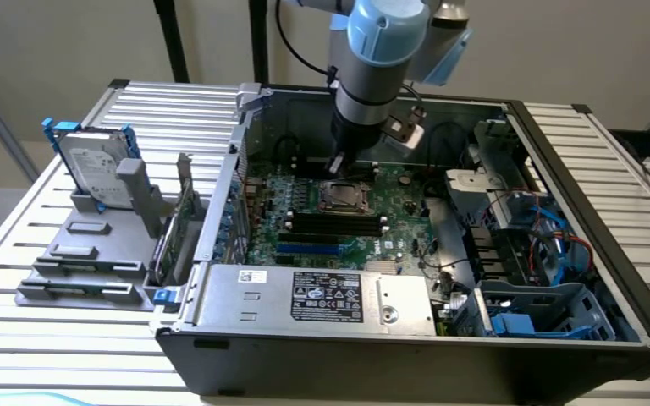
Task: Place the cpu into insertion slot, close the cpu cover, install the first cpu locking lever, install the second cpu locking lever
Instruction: 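Install the first cpu locking lever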
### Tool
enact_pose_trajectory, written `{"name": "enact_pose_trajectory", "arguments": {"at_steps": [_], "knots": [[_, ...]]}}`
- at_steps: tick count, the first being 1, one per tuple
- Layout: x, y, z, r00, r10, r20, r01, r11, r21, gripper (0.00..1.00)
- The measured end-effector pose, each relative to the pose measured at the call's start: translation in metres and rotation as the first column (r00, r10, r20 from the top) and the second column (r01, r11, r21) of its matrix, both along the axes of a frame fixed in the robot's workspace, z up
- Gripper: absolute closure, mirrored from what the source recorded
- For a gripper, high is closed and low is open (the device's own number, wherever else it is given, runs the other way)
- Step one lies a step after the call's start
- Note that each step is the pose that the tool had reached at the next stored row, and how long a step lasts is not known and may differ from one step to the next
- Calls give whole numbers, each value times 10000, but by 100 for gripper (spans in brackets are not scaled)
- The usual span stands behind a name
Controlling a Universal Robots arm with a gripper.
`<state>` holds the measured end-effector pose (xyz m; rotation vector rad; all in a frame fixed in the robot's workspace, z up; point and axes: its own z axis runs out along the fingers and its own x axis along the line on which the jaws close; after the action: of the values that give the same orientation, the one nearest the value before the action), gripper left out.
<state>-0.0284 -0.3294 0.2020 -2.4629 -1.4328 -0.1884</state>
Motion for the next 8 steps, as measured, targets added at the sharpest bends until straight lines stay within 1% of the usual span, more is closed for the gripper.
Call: {"name": "enact_pose_trajectory", "arguments": {"at_steps": [4,8], "knots": [[18,0,-28,10000,77,51,-77,10000,-4,89],[26,-1,-46,9998,133,122,-133,9999,-11,89]]}}
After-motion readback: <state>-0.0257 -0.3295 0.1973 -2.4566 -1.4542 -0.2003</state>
